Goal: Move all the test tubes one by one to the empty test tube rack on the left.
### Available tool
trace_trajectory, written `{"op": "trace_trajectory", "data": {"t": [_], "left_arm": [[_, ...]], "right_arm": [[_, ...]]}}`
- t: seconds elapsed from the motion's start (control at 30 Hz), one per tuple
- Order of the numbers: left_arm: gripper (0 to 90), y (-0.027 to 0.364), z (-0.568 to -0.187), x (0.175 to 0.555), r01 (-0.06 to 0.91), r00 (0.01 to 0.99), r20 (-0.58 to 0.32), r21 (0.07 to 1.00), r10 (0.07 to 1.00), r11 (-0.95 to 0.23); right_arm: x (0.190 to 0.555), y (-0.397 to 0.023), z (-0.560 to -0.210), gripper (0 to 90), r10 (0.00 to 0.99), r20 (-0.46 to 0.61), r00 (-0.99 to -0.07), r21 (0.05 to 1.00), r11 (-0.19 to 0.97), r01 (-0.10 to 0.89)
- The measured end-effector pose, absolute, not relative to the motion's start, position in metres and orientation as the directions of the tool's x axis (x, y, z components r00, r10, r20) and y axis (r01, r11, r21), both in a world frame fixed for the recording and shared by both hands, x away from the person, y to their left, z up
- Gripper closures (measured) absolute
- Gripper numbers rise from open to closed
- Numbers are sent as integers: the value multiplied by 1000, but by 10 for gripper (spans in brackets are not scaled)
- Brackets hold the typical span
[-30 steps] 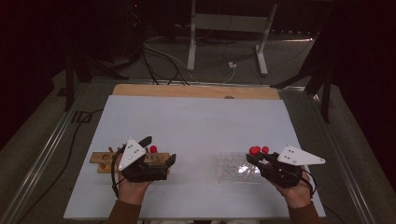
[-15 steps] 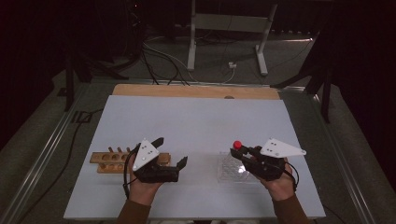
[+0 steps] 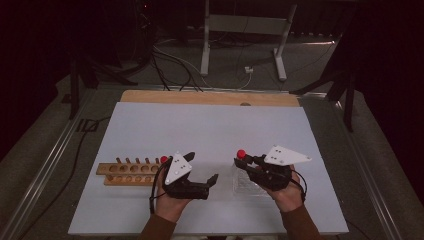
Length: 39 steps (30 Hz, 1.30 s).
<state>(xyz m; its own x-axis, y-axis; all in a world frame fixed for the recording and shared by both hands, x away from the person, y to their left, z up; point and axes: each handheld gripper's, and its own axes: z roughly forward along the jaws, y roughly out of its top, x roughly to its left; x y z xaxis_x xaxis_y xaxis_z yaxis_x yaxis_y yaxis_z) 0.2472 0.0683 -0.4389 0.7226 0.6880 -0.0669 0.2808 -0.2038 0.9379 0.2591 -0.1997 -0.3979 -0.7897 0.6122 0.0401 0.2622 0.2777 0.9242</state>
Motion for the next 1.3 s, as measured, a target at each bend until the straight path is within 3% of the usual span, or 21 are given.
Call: {"op": "trace_trajectory", "data": {"t": [0.17,0.3,0.67,0.83,0.93,1.2,1.3], "left_arm": [[86,57,-439,247,264,740,-50,938,670,-222],[175,52,-439,246,255,744,-42,940,667,-225],[588,45,-441,243,221,788,-15,940,615,-260],[700,44,-441,241,209,794,2,938,609,-276],[749,44,-441,241,205,791,11,938,612,-281],[760,44,-441,241,204,794,10,937,608,-282],[761,45,-441,242,212,789,6,935,615,-282]], "right_arm": [[260,-189,-400,746,597,38,-801,920,292,261],[260,-181,-402,746,585,42,-810,918,298,263],[259,-169,-404,746,563,49,-825,916,303,261],[258,-166,-405,746,556,53,-829,914,307,264],[258,-165,-405,746,553,54,-831,913,309,265],[258,-167,-405,731,545,65,-836,913,306,271],[257,-169,-404,638,538,74,-840,918,291,268]]}}
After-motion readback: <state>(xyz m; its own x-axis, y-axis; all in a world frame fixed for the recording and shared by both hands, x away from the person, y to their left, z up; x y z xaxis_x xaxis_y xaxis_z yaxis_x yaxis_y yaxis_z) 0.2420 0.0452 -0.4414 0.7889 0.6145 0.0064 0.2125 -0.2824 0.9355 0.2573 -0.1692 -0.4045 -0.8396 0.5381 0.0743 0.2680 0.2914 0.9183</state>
